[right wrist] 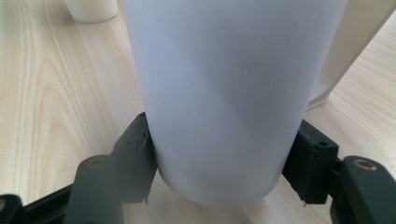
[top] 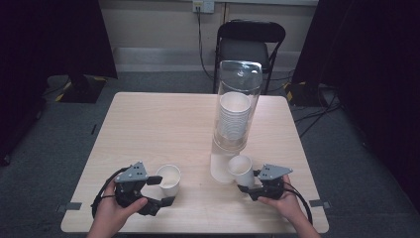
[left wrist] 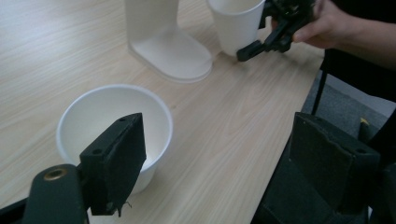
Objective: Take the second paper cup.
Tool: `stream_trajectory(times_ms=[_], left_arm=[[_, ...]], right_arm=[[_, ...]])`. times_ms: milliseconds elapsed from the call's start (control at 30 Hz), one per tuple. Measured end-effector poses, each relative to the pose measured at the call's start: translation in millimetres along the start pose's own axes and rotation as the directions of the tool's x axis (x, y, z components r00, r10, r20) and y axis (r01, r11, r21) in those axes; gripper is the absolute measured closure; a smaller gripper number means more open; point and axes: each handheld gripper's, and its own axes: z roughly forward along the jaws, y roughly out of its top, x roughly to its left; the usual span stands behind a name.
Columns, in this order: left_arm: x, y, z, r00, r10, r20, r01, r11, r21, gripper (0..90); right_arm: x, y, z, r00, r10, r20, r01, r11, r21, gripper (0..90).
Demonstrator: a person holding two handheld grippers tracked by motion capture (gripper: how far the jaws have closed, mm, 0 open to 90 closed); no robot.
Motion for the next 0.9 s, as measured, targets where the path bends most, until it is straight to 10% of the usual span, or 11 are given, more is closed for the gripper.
stream_trajectory(times_ms=[300, 467, 767, 900], left_arm=[[-25.8, 30.7, 38.7, 0.9963, 0.047, 0.072, -0.045, 0.9986, -0.030, 16.3], [-35.4, 42.2, 70.5, 0.9909, 0.054, 0.123, -0.051, 0.9982, -0.030, 31.6], [-36.9, 52.7, 116.5, 0.9925, 0.095, 0.077, -0.094, 0.9954, -0.021, 48.4], [-39.6, 54.0, 133.8, 0.9840, 0.158, 0.082, -0.161, 0.9866, 0.026, 58.0]], right_arm=[[3.3, 0.3, 3.1, 0.9988, -0.029, -0.039, 0.030, 0.999, 0.015, 34.9], [6.4, 1.6, 5.2, 0.9968, -0.036, -0.072, 0.036, 0.999, 0.004, 34.9], [14.8, 5.0, 11.8, 0.9843, -0.091, -0.151, 0.093, 0.996, 0.004, 34.9], [17.8, 6.1, 13.2, 0.9799, -0.103, -0.171, 0.106, 0.994, 0.009, 34.9]])
